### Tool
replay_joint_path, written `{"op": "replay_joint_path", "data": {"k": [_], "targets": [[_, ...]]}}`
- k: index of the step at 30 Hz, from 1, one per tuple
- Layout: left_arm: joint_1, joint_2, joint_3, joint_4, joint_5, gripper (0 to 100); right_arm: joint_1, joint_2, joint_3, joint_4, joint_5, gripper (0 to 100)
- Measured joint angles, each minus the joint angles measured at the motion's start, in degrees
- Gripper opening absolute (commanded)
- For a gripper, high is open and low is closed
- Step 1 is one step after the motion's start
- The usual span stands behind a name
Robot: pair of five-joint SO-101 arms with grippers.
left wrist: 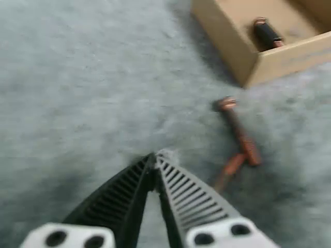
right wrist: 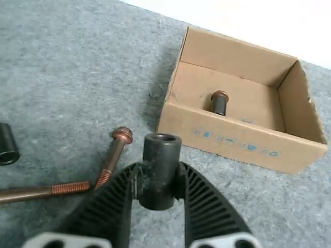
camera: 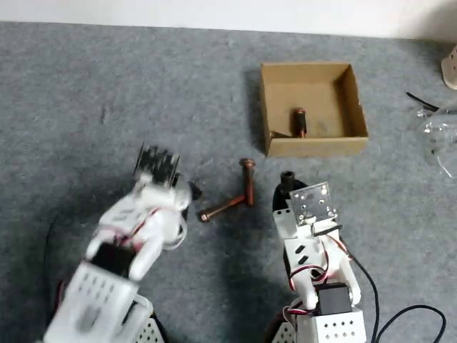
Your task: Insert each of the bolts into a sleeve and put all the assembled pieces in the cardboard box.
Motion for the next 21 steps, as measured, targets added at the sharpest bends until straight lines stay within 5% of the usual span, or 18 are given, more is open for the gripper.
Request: {"op": "replay_joint_path", "data": {"k": [7, 13, 21], "targets": [[5.3, 39.2, -23.6, -0.1, 7.6, 1, 0.0, 0.0, 0.0, 0.0, 0.0, 0.5], [9.1, 58.3, -36.1, -0.1, 14.2, 1, 0.0, 0.0, 0.0, 0.0, 0.0, 0.5], [9.8, 71.6, -44.9, -0.1, 20.7, 28, 0.0, 0.0, 0.0, -0.2, 0.0, 0.5]]}}
